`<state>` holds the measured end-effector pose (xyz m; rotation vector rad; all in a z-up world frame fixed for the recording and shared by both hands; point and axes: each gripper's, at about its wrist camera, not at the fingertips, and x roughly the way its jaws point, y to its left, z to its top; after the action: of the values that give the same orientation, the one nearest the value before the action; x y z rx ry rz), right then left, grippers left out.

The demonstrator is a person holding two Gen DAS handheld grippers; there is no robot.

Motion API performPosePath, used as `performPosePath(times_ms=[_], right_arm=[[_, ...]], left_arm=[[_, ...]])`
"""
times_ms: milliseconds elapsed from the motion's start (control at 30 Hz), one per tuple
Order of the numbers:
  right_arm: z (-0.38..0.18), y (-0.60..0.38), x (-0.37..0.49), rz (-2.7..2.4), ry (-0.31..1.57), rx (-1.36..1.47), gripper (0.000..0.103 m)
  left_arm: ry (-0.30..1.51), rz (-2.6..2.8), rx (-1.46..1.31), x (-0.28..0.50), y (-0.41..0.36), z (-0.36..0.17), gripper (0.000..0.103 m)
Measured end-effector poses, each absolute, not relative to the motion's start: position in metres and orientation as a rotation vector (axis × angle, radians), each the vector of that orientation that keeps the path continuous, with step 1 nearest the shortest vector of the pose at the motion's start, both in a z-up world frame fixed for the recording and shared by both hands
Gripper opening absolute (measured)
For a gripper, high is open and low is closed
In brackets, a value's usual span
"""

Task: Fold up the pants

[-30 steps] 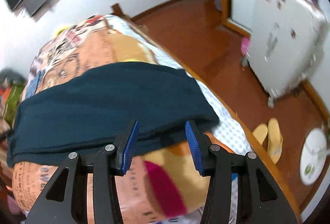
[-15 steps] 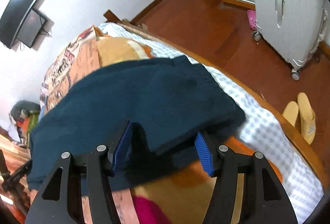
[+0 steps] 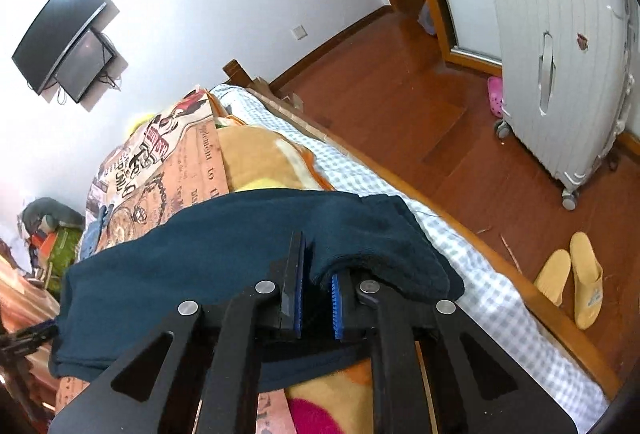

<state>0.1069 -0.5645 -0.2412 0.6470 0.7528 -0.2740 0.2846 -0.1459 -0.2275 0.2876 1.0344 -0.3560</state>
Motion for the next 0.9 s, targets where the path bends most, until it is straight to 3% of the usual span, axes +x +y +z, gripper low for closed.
performPosePath(times_ms=[267,533,900], right_arm=[[-0.250,-0.563,0.108,-0.284,0.772,0.704,0.009],[-0.255,-0.556,0.116,-0.315,0.825,0.682,0.013],[-0.261,-0.534,0.127,-0.343,0.895,0.645,0.014]], left_arm=[[1.061,-0.157,0.254,0.252,-0.042,-0.223,0.071],[1.082,0.006,-0.243,0.233,0.091,-0.238,0.071],[1.199,-0.007,-0.490,0.268,0.117,-0.300,0.071]])
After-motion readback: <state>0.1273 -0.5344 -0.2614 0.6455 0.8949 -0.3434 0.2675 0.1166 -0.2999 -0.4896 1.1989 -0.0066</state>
